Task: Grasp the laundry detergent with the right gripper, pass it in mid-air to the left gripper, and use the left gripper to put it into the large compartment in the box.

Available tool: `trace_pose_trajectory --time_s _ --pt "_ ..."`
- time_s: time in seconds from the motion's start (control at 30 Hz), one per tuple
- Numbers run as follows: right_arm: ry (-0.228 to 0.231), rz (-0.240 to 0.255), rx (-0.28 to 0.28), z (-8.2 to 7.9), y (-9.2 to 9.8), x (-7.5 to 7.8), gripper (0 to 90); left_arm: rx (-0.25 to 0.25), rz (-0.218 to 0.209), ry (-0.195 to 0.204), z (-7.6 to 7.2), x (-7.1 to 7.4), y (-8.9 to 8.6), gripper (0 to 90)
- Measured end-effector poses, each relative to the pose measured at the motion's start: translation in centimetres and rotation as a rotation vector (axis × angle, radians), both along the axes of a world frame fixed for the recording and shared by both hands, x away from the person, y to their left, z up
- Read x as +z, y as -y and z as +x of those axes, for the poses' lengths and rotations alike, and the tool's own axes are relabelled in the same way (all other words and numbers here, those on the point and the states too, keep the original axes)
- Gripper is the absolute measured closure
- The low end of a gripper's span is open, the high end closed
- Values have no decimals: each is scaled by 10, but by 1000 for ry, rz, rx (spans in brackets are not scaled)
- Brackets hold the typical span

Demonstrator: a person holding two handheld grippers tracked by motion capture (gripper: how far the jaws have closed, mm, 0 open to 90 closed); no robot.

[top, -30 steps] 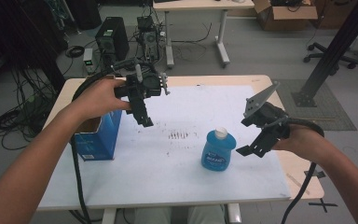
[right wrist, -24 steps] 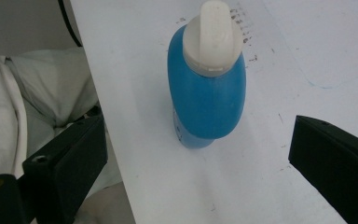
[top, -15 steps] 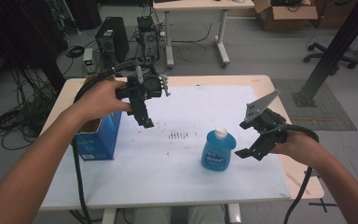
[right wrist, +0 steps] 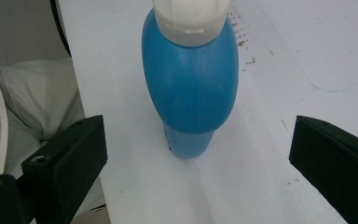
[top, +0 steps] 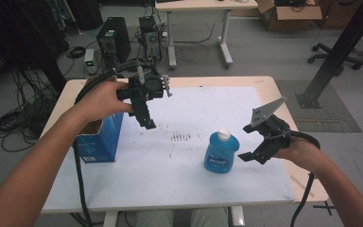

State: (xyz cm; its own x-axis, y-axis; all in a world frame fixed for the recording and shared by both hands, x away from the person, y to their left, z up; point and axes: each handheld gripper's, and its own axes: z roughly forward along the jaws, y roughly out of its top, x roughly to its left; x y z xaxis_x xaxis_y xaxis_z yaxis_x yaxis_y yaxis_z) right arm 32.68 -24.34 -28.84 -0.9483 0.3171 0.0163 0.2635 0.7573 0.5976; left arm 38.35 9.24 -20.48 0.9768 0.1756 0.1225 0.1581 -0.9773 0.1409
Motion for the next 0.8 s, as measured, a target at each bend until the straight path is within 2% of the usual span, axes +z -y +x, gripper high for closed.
trace_pose_trajectory --time_s 0.27,0.8 --pt "2 18 -6 1 3 -13 37 1 1 -7 1 -1 1 53" --pt "20 90 -13 0 9 -32 32 11 -5 -6 2 -1 -1 53"
